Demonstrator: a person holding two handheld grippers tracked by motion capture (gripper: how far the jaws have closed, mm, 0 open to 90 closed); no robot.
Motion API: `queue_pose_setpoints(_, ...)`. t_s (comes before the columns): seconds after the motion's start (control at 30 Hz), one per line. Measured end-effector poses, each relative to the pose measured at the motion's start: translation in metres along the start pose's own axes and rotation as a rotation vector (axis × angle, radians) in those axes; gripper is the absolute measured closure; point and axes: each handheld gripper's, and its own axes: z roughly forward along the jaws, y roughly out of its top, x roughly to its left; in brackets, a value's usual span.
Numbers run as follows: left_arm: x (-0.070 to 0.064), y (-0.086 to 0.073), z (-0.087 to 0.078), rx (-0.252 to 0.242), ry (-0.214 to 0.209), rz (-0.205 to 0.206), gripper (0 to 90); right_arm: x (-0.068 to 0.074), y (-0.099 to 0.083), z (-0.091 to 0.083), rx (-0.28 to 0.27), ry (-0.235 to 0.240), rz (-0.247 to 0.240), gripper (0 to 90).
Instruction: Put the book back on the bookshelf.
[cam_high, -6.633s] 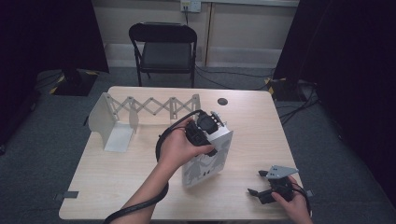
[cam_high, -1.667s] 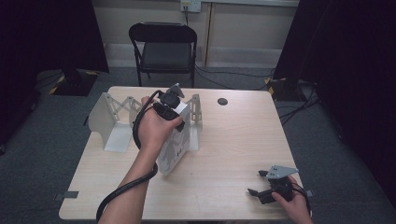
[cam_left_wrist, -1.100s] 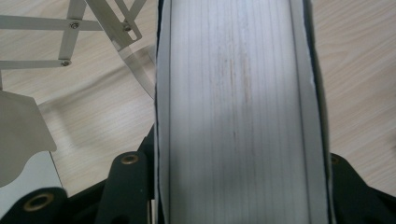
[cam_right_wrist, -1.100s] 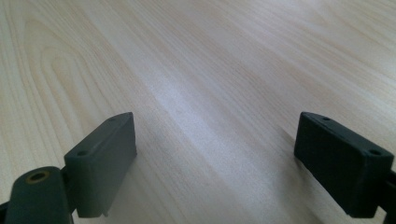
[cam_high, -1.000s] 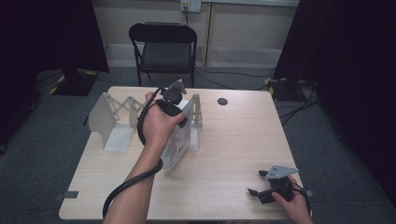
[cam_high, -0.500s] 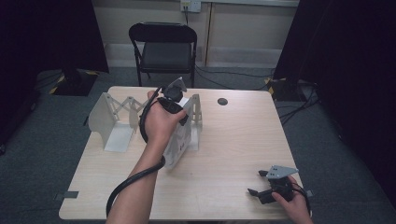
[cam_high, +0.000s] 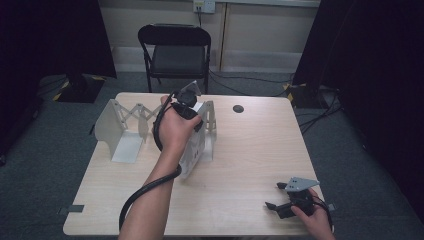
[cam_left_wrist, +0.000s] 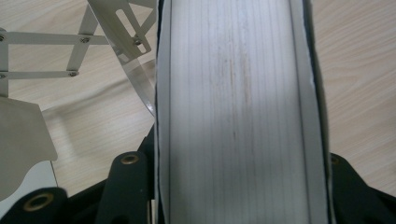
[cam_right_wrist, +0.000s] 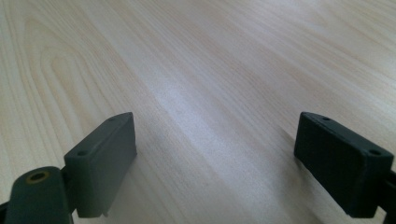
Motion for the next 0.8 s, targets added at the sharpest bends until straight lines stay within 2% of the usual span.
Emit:
queue_pose_setpoints(0.27,-0.002,0.004,0.006,0.005,0.016,-0.004,51.6,0.0,0.0,0.0,0.0,-0.001,-0.001,12.4)
queue_pose_setpoints(0.57,-0.004,0.011,0.01,-0.007,0.028,-0.044,51.9,0.0,0.0,0.0,0.0,-0.001,-0.001,12.3)
queue_pose_setpoints(0.8,-0.004,0.015,0.013,-0.005,0.034,-0.049,51.8,0.0,0.0,0.0,0.0,0.0,0.0,12.4)
